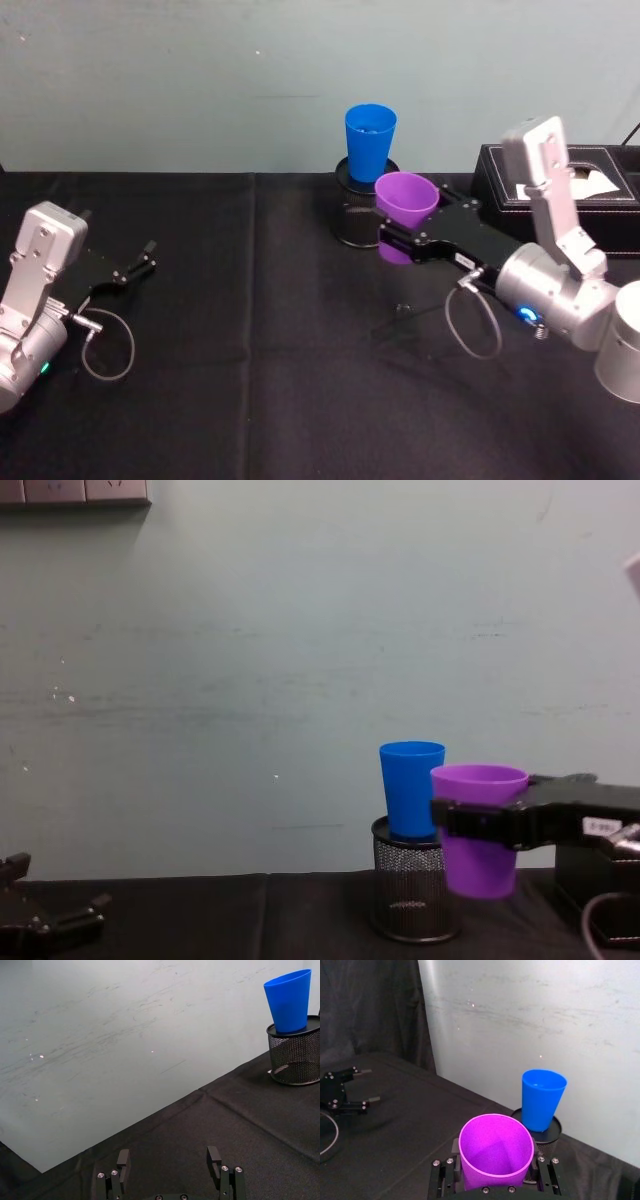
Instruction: Pick up one cup with a gripper and tap it against the other cup.
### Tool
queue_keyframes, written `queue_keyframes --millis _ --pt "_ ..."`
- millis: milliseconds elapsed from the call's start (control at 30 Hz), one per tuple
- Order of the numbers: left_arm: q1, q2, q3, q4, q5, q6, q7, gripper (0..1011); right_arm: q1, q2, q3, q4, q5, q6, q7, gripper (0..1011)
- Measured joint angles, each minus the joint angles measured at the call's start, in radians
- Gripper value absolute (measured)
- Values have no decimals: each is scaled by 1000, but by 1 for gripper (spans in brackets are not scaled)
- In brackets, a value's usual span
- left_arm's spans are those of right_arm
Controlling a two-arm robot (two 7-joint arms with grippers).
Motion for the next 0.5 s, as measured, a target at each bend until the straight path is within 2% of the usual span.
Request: queue_keyframes --millis 200,333,367,500 --pt "0 0 0 0 0 0 0 1000 51 -51 -19 100 -27 -29 -2 748" --pt "0 0 0 0 0 0 0 1000 104 -89 -27 193 -49 -65 -4 749" --pt "0 0 0 0 0 0 0 1000 104 -89 -27 193 -49 -65 -4 748" --pt "0 0 0 0 0 0 0 1000 161 -123 -32 282 -74 -105 -4 748"
